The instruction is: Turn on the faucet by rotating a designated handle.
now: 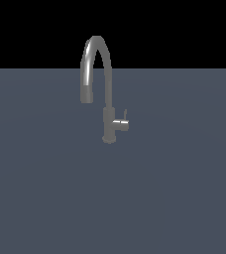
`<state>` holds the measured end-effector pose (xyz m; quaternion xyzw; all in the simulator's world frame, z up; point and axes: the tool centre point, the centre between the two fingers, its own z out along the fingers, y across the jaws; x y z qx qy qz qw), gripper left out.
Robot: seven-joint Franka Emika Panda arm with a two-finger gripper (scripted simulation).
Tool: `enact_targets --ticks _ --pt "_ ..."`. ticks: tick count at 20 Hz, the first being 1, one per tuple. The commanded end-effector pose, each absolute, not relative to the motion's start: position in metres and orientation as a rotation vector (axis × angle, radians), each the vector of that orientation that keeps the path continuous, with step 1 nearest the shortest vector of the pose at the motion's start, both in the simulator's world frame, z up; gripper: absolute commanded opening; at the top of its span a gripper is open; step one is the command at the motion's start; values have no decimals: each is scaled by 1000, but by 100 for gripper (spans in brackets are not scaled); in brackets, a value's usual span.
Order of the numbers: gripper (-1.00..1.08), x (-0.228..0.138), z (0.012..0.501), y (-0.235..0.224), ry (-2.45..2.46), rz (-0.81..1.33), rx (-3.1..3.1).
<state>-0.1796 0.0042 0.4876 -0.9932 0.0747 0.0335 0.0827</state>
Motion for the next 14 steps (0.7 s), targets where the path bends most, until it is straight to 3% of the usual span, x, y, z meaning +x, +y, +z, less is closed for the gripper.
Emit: enact_targets --ticks 1,14 --pt "-100 -164 483 3 279 147 -2922" --pt "-100 -87 449 -11 554 383 -2652"
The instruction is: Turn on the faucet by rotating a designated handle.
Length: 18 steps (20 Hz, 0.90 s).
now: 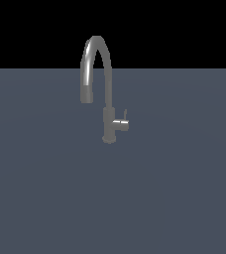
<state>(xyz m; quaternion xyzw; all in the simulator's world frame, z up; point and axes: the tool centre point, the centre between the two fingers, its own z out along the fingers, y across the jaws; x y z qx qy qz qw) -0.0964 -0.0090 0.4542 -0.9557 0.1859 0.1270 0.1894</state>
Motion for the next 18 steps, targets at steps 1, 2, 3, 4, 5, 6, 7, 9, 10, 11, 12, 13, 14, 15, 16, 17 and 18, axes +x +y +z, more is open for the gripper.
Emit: enact_targets --ticks 1,2,3,4,5,6,7,9,10,11,12,13,14,15,16,17,18 --pt "-100 -82 446 -13 574 401 -2628" --pt "-100 -76 442 -14 593 418 -2605" --pt "-100 -70 439 -16 613 435 -2580" --pt "-100 -65 435 -17 633 452 -2556" --pt "-100 -59 431 -19 652 469 -2531" --pt "-100 -54 427 -20 671 486 -2505" --pt "-100 -48 423 -22 690 503 -2480" --pt "-100 -38 414 -26 727 536 -2427" --pt "-100 -32 410 -27 746 552 -2399" --pt "-100 -27 405 -29 764 569 -2372" --pt "-100 -22 400 -31 782 585 -2344" --pt "-100 -17 395 -33 801 601 -2315" --pt "-100 -12 390 -35 819 617 -2286" --pt "-100 -7 384 -37 837 634 -2256" --pt "-100 -2 379 -38 854 650 -2225" --pt "-100 3 373 -40 872 666 -2194" --pt "-100 8 367 -42 890 682 -2162"
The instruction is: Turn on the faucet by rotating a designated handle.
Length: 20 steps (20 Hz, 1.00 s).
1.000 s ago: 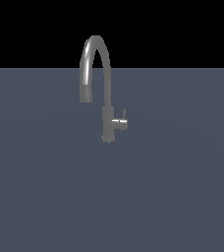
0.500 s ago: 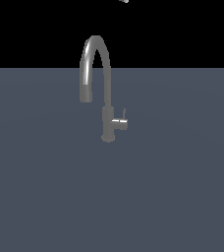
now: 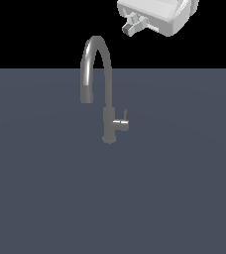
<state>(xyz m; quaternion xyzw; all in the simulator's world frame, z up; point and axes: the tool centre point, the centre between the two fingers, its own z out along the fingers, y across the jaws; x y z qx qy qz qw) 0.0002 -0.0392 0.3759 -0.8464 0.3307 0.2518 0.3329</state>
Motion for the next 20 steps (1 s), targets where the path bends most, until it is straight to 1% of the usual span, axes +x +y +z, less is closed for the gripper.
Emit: enact_targets --ticks 1,11,20 --pt "-100 12 361 -44 908 698 -2130" --pt "-100 54 287 -61 1080 856 -1762" --pt "-100 77 209 -65 1211 978 -1393"
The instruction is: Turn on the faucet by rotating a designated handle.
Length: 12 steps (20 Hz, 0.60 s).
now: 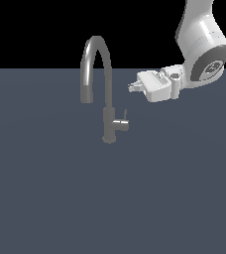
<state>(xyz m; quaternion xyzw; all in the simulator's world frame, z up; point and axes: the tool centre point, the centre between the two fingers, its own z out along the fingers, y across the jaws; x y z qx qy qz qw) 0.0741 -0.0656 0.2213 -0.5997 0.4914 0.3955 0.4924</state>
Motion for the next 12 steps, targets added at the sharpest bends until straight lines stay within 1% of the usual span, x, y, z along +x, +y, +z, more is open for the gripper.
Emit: enact_targets --ticks 1,7,12 --pt "-100 79 201 -65 1222 988 -1356" --pt "-100 84 163 -61 1270 1033 -1181" --pt "-100 85 144 -57 1291 1054 -1093"
